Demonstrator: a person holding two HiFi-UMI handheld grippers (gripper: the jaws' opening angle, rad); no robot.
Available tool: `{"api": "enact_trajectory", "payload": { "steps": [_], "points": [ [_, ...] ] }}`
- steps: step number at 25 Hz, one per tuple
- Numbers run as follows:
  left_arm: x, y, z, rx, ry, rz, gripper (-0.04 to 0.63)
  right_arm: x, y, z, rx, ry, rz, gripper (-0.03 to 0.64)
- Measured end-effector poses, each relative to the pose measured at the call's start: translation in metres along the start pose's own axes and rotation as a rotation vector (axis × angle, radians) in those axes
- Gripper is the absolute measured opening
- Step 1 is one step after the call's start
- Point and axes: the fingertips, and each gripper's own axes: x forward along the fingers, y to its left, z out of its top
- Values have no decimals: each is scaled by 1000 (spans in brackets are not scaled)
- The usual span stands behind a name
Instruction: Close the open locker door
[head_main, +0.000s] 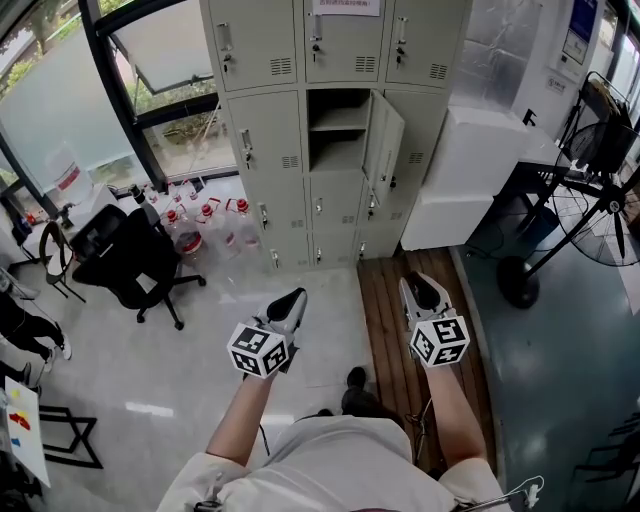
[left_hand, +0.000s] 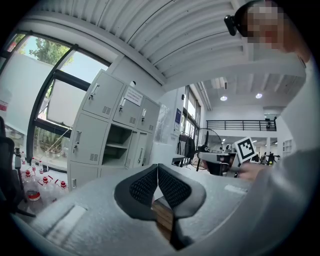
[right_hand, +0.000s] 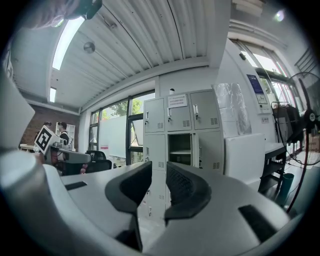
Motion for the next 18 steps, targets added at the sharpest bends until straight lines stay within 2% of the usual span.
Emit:
{"api": "enact_trajectory", "payload": {
  "steps": [9, 18],
  "points": [
    [46, 23, 1, -3, 4, 24, 15, 51, -31, -4, -1, 16, 37, 77],
    [123, 58, 10, -5, -1, 60, 15, 127, -84, -4, 1, 32, 86, 77]
  ]
}}
